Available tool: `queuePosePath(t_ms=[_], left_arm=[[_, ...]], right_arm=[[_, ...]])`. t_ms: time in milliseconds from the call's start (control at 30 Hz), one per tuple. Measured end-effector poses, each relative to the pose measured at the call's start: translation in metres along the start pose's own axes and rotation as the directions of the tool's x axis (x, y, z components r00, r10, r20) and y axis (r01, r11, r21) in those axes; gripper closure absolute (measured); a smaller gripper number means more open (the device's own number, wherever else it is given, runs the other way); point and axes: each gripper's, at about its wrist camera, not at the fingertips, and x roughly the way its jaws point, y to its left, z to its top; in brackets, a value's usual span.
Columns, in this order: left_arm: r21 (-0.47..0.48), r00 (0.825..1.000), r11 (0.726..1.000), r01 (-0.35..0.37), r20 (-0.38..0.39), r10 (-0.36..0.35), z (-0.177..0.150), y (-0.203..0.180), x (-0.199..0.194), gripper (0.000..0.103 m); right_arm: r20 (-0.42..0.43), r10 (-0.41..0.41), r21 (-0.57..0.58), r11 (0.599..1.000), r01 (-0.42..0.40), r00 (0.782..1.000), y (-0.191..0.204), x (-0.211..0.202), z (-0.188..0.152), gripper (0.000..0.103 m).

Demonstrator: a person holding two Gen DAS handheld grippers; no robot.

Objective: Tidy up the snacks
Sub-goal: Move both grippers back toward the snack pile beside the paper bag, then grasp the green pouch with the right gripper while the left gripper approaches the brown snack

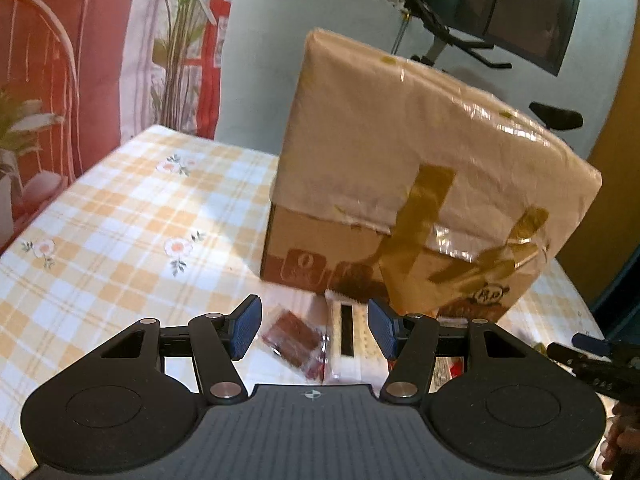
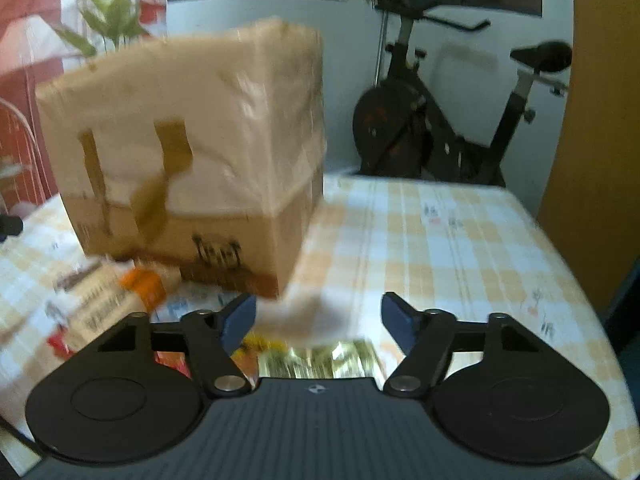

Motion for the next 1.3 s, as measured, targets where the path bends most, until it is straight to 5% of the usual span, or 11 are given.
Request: queuePosePath(t_ms=[300, 567, 1100, 1300], left_arm=[[0.003, 1.0, 1.0, 0.003, -0.018, -0.003, -0.004, -0.001, 0.003, 0.042], [-0.004, 1.0, 1.0, 0.016, -0.027, -0.017, -0.005, 0.001, 0.004, 0.042], [-0.017, 1.0, 1.0, 0.006, -0.028, -0.006, -0.005, 0.01, 0.003, 0.042], [-0.014, 0.999, 1.0, 0.003, -0.035, -0.003, -0.006, 0.01, 0.005, 0.042]], right_arm=[[-0.09, -0.018, 0.027, 0.999, 0.02, 0.996, -0.006, 0.01, -0.021, 0.036], [-0.217, 0.077, 0.177, 0.983, -0.039, 0.973, -0.005, 0.01, -0.03, 0.035], [-0.213, 0.1, 0.272, 0.962, -0.04, 0.972, -0.016, 0.065, 0.006, 0.034], [-0.209, 0.001, 0.151, 0.988, 0.031, 0.978, 0.004, 0.081, 0.011, 0.034]])
